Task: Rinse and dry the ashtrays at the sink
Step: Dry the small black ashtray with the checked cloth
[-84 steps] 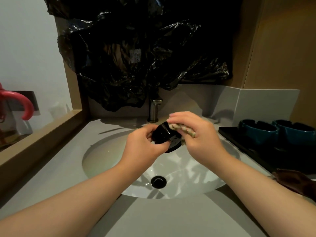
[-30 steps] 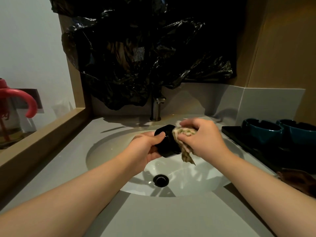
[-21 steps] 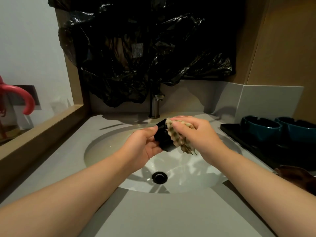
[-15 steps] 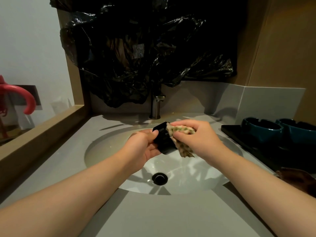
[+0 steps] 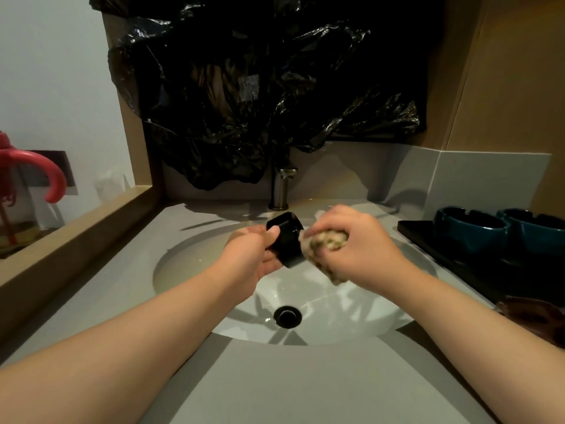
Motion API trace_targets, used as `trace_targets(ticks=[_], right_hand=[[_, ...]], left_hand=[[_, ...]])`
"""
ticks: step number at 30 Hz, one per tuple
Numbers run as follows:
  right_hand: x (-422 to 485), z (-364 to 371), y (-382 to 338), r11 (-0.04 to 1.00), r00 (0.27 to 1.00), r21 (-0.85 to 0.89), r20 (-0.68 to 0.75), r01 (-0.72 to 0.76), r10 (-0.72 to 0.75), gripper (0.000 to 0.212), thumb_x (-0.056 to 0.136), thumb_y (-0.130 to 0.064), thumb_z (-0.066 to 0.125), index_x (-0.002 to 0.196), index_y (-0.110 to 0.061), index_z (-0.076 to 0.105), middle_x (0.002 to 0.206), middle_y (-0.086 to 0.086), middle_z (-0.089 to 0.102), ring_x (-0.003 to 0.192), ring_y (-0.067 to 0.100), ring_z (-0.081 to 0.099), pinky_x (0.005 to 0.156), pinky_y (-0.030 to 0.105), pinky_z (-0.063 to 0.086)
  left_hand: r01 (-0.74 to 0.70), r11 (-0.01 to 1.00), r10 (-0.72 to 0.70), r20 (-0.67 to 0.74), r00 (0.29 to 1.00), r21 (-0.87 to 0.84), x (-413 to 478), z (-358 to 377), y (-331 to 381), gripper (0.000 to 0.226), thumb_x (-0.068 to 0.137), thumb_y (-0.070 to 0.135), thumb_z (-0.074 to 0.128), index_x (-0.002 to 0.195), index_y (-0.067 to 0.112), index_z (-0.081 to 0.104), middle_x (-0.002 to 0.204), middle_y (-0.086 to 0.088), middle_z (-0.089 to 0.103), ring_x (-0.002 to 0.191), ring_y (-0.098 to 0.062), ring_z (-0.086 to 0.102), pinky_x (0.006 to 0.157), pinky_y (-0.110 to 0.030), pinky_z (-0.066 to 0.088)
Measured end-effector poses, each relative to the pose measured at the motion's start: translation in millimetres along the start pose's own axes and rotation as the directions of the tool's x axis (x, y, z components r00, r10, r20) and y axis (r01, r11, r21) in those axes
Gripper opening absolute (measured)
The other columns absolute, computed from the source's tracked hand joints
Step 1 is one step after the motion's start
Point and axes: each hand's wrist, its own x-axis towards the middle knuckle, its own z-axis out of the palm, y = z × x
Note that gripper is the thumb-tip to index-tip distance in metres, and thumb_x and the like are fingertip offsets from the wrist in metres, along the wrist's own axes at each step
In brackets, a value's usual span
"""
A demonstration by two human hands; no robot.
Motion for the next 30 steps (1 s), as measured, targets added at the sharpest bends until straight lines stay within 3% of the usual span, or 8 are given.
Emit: trace_targets(ticks=[2, 6, 10, 16, 19, 22, 26, 30], right_hand=[[1.6, -0.9, 0.7, 0.999, 0.987, -0.016, -0.158, 0.037, -0.039, 0.024, 0.078, -0.004, 0.068, 0.095, -0.021, 0.071, 0.096, -0.007, 0.056, 0.088, -0.002, 0.054, 0.076, 0.006, 0.043], [-0.3, 6.5, -2.1, 0.983, 0.983, -0.09, -0.072, 0.161, -0.168, 0.025, 0.082, -0.007, 0.068, 0.105, -0.017, 0.069, 0.098, -0.008, 0.051, 0.086, -0.006, 0.05, 0.074, 0.001, 0.036], [-4.3, 1.4, 1.3, 0.976, 0.983, -0.135, 0.092, 0.173, -0.161, 0.03, 0.079, 0.004, 0.063, 0.094, -0.019, 0.072, 0.099, -0.005, 0.053, 0.087, 0.004, 0.053, 0.072, 0.016, 0.044], [4.3, -22.7, 3.5, 0.958, 0.937, 0.229, -0.263, -0.17, 0.229, 0.034, 0.078, 0.008, 0.054, 0.093, -0.02, 0.065, 0.091, -0.005, 0.062, 0.073, 0.005, 0.059, 0.055, 0.013, 0.049], [1.9, -21.1, -2.5, 0.988, 0.954, 0.149, -0.286, -0.05, 0.091, 0.033, 0.075, 0.007, 0.058, 0.091, -0.02, 0.068, 0.089, -0.009, 0.063, 0.078, 0.001, 0.058, 0.063, 0.011, 0.048], [-1.3, -8.0, -7.1, 0.993, 0.984, 0.033, -0.143, 0.11, -0.104, 0.028, 0.073, 0.0, 0.073, 0.095, -0.018, 0.071, 0.1, -0.006, 0.062, 0.094, 0.001, 0.057, 0.082, 0.008, 0.043], [2.3, -0.7, -0.1, 0.995, 0.994, 0.065, -0.082, 0.08, -0.074, 0.026, 0.074, -0.009, 0.077, 0.098, -0.019, 0.073, 0.103, -0.005, 0.06, 0.097, 0.002, 0.056, 0.086, 0.007, 0.041], [2.1, -8.0, 8.4, 0.999, 0.995, 0.04, -0.096, -0.031, 0.035, 0.025, 0.077, 0.0, 0.072, 0.087, -0.024, 0.072, 0.093, -0.001, 0.064, 0.081, 0.011, 0.061, 0.069, 0.019, 0.053]], left_hand=[[0.011, 0.998, -0.013, 0.032, 0.999, 0.058, 0.9, 1.0, -4.0, 0.033, 0.098, 0.01, 0.051, 0.129, 0.0, 0.052, 0.119, -0.025, 0.061, 0.115, -0.038, 0.059, 0.094, -0.045, 0.053], [-0.016, 0.999, 0.01, 0.131, 0.991, 0.042, -6.3, 5.7, -5.4, 0.017, 0.1, 0.009, 0.044, 0.094, 0.005, 0.06, 0.066, -0.001, 0.067, 0.056, -0.006, 0.065, 0.065, -0.026, 0.057], [0.012, 0.957, 0.022, 0.115, 0.993, -0.289, -1.8, -5.7, 6.1, 0.026, 0.101, 0.007, 0.038, 0.123, 0.001, 0.051, 0.103, -0.016, 0.065, 0.089, -0.024, 0.065, 0.074, -0.035, 0.052], [0.074, 0.95, -0.007, 0.219, 0.976, -0.302, -0.9, -12.4, 7.8, 0.03, 0.101, 0.007, 0.035, 0.123, 0.0, 0.054, 0.115, -0.018, 0.065, 0.107, -0.029, 0.063, 0.084, -0.04, 0.052], [0.092, 0.962, -0.032, 0.229, 0.973, -0.256, 0.3, -10.1, 3.1, 0.028, 0.1, 0.005, 0.036, 0.119, 0.0, 0.055, 0.107, -0.017, 0.067, 0.102, -0.03, 0.064, 0.086, -0.042, 0.052], [0.104, 0.969, -0.044, 0.261, 0.964, -0.222, -0.6, -6.5, -0.9, 0.03, 0.099, 0.004, 0.036, 0.121, -0.001, 0.055, 0.11, -0.02, 0.065, 0.1, -0.032, 0.064, 0.089, -0.046, 0.051], [0.054, 0.972, 0.019, 0.307, 0.951, -0.227, -2.7, -6.1, -0.2, 0.03, 0.1, 0.007, 0.034, 0.118, 0.0, 0.058, 0.111, -0.019, 0.066, 0.097, -0.03, 0.065, 0.086, -0.041, 0.055], [0.023, 0.975, 0.039, 0.271, 0.962, -0.222, -1.0, -5.2, -1.1, 0.027, 0.1, 0.005, 0.036, 0.113, 0.001, 0.059, 0.104, -0.016, 0.067, 0.094, -0.028, 0.066, 0.086, -0.042, 0.053]])
